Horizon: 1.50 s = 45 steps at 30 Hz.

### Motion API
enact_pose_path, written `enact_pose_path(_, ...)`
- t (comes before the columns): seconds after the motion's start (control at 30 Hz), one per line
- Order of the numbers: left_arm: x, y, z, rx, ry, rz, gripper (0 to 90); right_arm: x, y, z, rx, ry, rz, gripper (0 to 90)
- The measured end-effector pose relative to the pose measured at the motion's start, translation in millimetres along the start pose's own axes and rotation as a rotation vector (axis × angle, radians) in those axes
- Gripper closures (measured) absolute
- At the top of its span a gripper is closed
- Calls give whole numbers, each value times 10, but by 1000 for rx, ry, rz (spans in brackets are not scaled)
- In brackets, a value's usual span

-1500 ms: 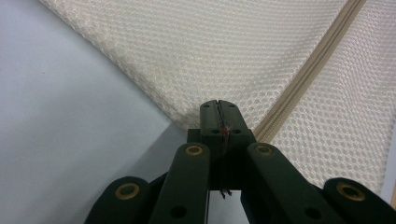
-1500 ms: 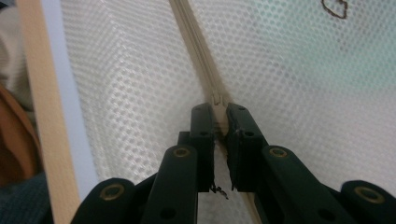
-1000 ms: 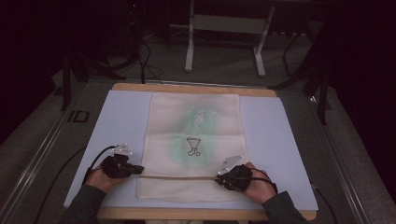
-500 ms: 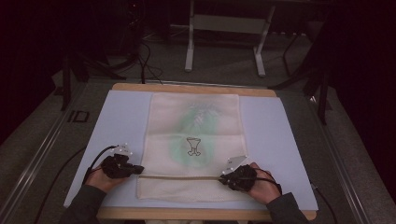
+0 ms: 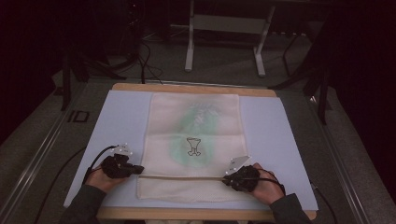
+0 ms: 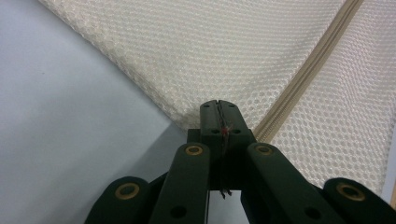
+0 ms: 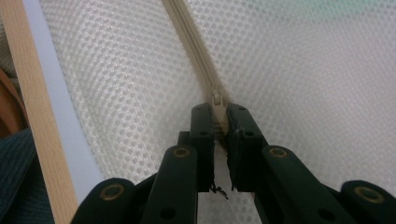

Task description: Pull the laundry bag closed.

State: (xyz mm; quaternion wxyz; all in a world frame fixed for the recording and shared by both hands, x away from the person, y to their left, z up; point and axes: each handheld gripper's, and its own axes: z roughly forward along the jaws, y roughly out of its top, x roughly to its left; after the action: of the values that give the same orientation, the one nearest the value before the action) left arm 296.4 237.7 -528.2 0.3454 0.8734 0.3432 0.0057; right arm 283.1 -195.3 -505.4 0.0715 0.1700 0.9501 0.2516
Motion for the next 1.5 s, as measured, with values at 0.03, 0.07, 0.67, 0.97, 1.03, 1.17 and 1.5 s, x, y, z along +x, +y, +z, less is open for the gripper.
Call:
enact_pose_path(0.03,0,0,0,0,0,1,900,-8,-11,-6,2,-3,-3,820)
enact_pose_path(0.07,0,0,0,0,0,1,900,-15,-21,-13,1,-3,-1,820)
enact_pose_path(0.67,2,0,1,-2,-2,-3,900,-76,-140,-99,8,-14,25,820)
enact_pose_path(0.97,2,0,0,-1,-2,-3,900,-113,-216,-154,9,-23,39,819)
enact_pose_path(1.03,1,0,1,-1,-1,-3,900,-120,-233,-168,9,-27,43,819)
enact_pose_path(1.17,1,0,1,-1,-1,-2,900,-133,-248,-184,11,-25,42,820)
enact_pose_path(1.5,0,1,0,0,0,-1,900,-150,-285,-237,11,-37,43,820)
